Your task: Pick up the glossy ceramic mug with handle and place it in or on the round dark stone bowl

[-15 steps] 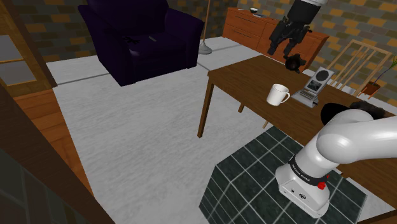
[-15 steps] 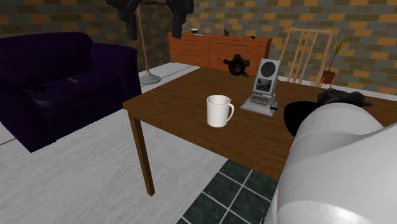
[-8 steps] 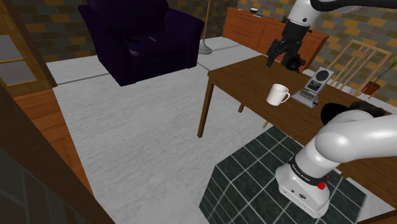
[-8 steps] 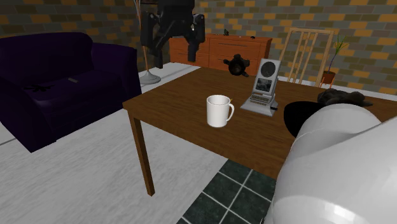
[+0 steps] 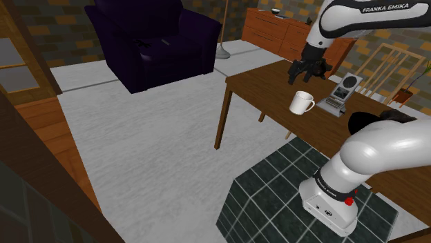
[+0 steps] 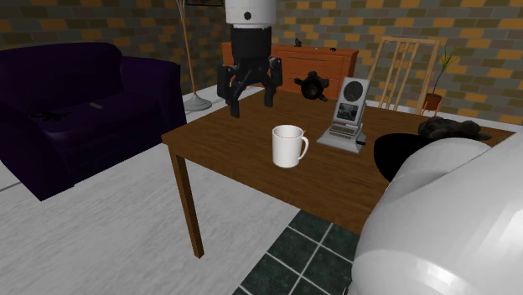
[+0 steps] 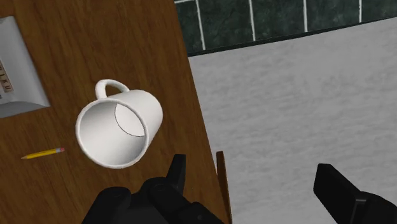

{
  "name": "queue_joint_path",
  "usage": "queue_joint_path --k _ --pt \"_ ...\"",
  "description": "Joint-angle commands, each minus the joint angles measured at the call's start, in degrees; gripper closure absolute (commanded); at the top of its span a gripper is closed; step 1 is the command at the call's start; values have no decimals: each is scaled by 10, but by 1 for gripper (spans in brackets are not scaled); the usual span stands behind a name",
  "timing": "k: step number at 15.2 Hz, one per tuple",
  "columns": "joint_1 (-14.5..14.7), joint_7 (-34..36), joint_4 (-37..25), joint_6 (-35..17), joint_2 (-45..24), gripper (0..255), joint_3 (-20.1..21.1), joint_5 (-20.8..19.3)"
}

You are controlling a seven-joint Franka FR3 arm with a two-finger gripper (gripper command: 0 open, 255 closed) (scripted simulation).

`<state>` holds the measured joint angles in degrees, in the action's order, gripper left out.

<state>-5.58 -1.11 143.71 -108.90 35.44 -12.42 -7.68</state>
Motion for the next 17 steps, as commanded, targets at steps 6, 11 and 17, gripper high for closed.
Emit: queue_joint_path --k 6,11,17 --pt "-32 -44 16 -99 -95 0 -60 -41" --pt "-45 -67 14 -159 -161 0 -91 -53" --pt "-45 -70 39 -213 -190 0 -100 -53"
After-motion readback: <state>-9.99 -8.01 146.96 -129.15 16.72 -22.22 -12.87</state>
